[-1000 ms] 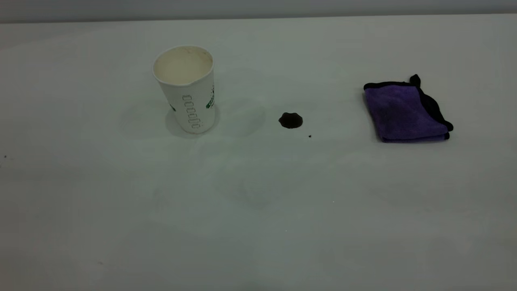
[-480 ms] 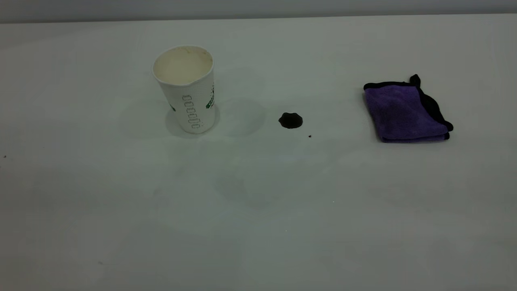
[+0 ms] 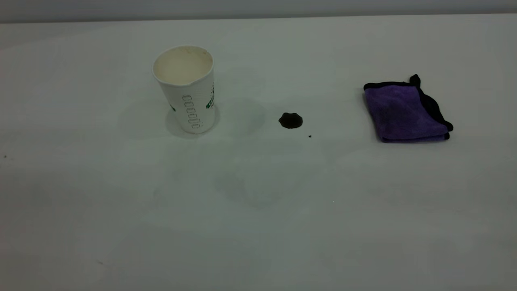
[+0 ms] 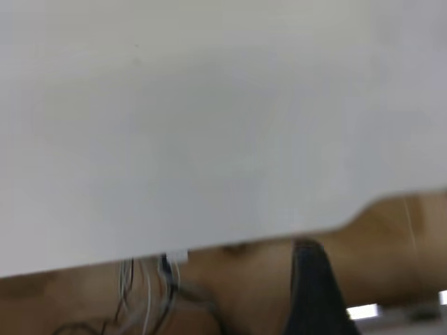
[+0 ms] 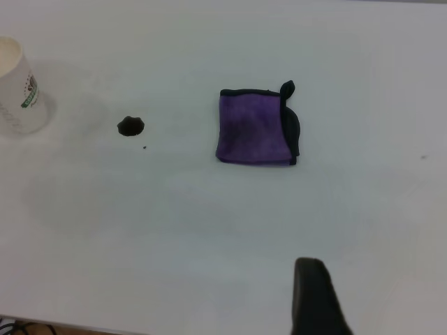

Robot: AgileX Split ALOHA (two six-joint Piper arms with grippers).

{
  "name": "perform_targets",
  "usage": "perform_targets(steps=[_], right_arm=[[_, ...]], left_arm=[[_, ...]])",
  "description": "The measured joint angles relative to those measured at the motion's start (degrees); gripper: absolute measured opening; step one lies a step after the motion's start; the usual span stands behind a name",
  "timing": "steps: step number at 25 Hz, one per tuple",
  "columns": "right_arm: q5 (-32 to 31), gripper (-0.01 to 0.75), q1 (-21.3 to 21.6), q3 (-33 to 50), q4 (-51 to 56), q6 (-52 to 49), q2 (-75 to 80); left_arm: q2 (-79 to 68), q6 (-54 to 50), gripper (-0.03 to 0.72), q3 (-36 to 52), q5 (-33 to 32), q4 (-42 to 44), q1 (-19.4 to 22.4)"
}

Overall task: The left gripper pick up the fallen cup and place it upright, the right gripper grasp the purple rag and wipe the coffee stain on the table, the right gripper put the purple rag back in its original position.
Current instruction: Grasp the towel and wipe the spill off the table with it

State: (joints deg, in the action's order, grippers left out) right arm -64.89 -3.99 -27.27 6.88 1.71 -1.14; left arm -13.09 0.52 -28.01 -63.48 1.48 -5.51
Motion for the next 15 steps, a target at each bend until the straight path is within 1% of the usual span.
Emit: perform_targets(steps=[3,6,12,15], right_arm=[[0.0,0.487,0.0,0.0,0.0,0.0,0.0],[0.0,0.487,0.0,0.0,0.0,0.0,0.0],[0.16,0.487,0.0,0.0,0.41,0.0,0.0],[0.7,0.487,0.0,-0.4,2.87,0.12,0.46]], left_arm=[[5.77,0.0,0.503,0.0,-0.18,0.0,3.49],[10.18,0.0,0.503,0.0,-0.4,0.0,5.78],[14.14,-0.1,0.504,0.0,-0.76,0.0,7.72],[14.26,-0.1,0.504,0.0,-0.8,0.0,7.92]])
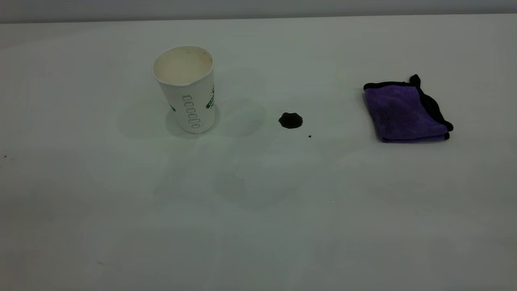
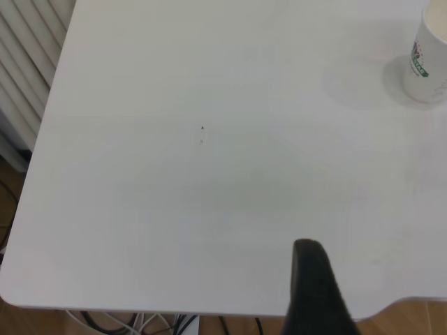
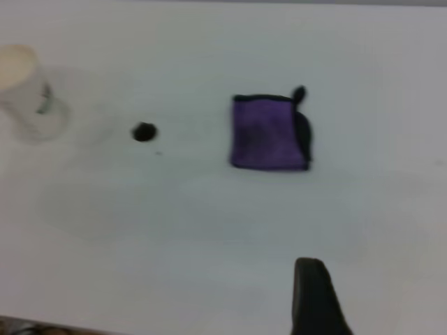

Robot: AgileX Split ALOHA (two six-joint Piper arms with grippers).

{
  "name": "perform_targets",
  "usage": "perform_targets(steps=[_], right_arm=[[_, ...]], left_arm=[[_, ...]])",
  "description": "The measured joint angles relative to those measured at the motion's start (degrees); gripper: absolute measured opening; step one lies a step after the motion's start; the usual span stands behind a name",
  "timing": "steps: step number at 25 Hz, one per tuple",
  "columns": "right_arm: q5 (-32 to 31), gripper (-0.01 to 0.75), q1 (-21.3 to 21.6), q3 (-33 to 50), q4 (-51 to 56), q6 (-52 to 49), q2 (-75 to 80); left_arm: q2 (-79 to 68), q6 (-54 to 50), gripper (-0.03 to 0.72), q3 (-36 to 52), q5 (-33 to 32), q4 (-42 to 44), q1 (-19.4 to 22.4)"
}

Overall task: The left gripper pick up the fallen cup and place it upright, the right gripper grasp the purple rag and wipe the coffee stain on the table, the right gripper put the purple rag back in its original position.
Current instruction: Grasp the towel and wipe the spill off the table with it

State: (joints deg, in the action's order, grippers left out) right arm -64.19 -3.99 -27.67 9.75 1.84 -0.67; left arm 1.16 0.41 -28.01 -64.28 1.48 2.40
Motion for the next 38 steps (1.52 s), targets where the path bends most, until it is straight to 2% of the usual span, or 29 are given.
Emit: perform_targets(steps=[7,16,19,22,26,31,33,38], right_arm=[[6.03,0.522,0.0,-3.53,6.43,8.88,18.47],[20.78,0.541,0.0,-3.66,23.25,31.75,49.67],[23.27,0.539,0.0,-3.72,28.81,39.13,59.09],[25.06,0.537,0.0,-4.48,31.44,42.23,68.21],[30.04,0.537,-1.65,-6.96,30.11,42.72,79.15],[37.43,0.537,-7.14,-12.72,26.26,39.58,91.29],[39.16,0.537,-8.33,-15.87,23.6,35.75,96.96],[38.65,0.537,-8.64,-25.98,12.97,20.6,109.54]], left_arm=[[0.05,0.0,0.504,0.0,-0.07,0.0,0.0],[0.05,0.0,0.504,0.0,-0.2,0.0,0.0],[0.05,0.0,0.504,0.0,-0.2,0.0,0.0],[0.05,0.0,0.504,0.0,-0.24,0.0,0.0],[0.05,0.0,0.504,0.0,-0.24,0.0,0.0],[0.05,0.0,0.504,0.0,-0.24,0.0,0.0],[0.05,0.0,0.504,0.0,-0.24,0.0,0.0],[0.05,-0.04,0.504,0.0,-0.24,0.0,0.0]])
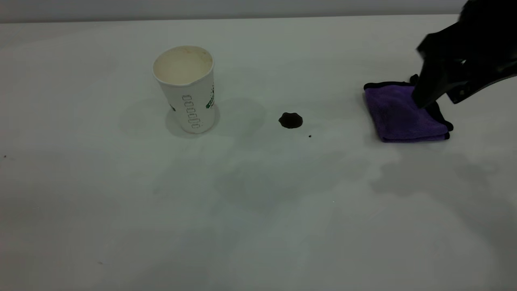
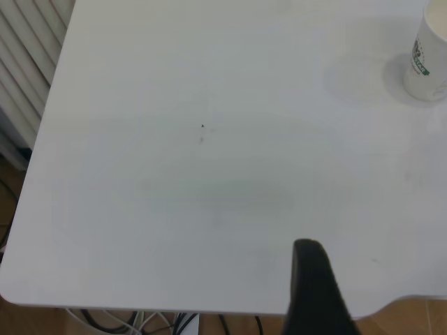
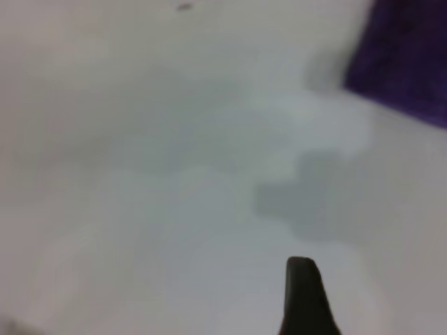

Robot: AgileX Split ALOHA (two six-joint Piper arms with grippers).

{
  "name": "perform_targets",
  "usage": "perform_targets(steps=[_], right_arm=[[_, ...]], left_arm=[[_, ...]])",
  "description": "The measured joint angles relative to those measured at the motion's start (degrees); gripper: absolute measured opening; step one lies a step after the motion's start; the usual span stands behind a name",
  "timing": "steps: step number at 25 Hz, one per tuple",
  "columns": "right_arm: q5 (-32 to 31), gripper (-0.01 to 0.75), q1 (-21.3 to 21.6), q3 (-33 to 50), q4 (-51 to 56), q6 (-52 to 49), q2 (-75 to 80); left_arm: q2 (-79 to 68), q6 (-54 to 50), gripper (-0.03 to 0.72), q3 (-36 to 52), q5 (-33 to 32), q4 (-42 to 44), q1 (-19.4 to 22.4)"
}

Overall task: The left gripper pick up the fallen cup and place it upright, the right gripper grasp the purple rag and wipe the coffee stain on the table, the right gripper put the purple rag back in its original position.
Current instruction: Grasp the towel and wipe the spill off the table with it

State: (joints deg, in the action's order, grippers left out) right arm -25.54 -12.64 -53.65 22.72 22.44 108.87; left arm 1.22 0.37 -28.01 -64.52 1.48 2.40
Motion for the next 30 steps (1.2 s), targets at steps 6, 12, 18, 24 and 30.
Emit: perform_targets(steps=[6,12,18,24,30], right_arm=[[-4.29,0.537,0.0,-14.06,-13.04,-14.43,13.04],[-9.21,0.536,0.0,-28.12,-22.72,-18.92,24.35],[-12.04,0.536,0.0,-37.31,-23.98,-18.36,33.11],[-11.95,0.506,0.0,-38.9,-24.2,-17.75,36.1],[-12.31,0.111,-0.04,-39.39,-19.54,-14.45,36.6]], left_arm=[[0.0,0.0,0.504,0.0,0.0,0.0,0.0],[0.0,0.0,0.504,0.0,0.0,0.0,0.0],[0.0,0.0,0.504,0.0,0.0,0.0,0.0],[0.0,0.0,0.504,0.0,0.0,0.0,0.0],[0.0,0.0,0.504,0.0,0.0,0.0,0.0]])
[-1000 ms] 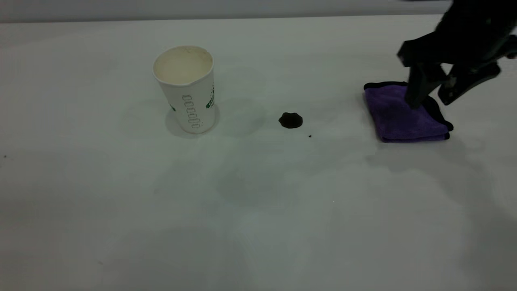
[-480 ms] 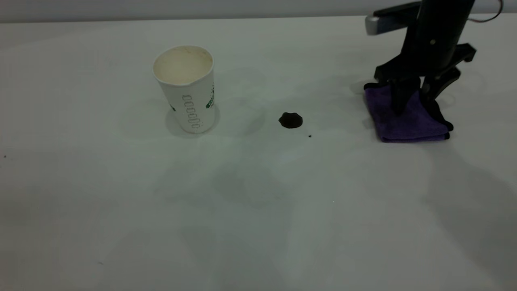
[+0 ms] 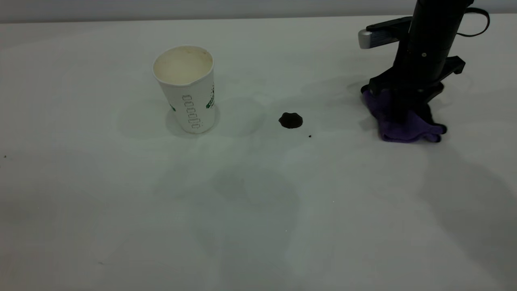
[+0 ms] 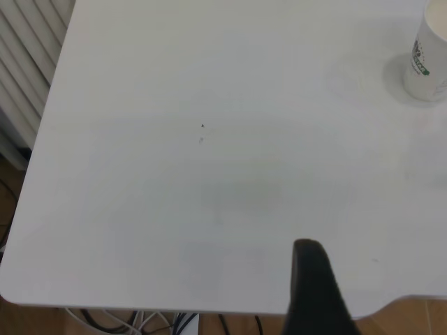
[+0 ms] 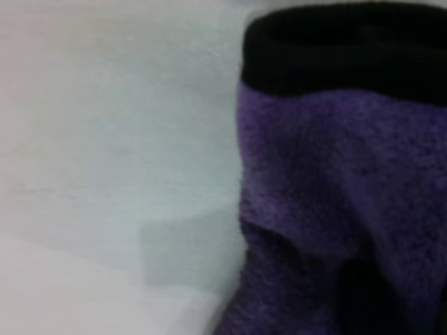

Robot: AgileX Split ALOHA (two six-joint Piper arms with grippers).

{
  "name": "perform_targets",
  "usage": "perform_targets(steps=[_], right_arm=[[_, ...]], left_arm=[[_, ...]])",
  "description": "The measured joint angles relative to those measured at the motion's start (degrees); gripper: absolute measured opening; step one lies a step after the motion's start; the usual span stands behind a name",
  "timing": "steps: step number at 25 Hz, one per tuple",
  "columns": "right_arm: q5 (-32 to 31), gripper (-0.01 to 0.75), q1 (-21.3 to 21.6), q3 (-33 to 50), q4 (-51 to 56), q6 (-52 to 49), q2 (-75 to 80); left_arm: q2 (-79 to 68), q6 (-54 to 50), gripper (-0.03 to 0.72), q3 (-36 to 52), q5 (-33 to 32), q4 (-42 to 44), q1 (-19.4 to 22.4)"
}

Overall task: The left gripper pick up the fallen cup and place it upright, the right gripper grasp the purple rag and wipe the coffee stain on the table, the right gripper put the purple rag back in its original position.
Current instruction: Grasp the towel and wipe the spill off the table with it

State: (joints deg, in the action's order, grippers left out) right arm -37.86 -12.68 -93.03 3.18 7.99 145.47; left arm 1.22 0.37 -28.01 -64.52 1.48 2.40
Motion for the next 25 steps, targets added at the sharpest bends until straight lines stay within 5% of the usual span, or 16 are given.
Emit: perform_targets(steps=[9,25], right_arm=[[5.45,0.056,-3.34,0.0,21.45,14.01,0.62],[4.31,0.056,-11.38,-12.4,23.44,14.76,6.33]], left_arm=[[0.0,0.0,0.504,0.0,0.0,0.0,0.0],[0.0,0.0,0.504,0.0,0.0,0.0,0.0]])
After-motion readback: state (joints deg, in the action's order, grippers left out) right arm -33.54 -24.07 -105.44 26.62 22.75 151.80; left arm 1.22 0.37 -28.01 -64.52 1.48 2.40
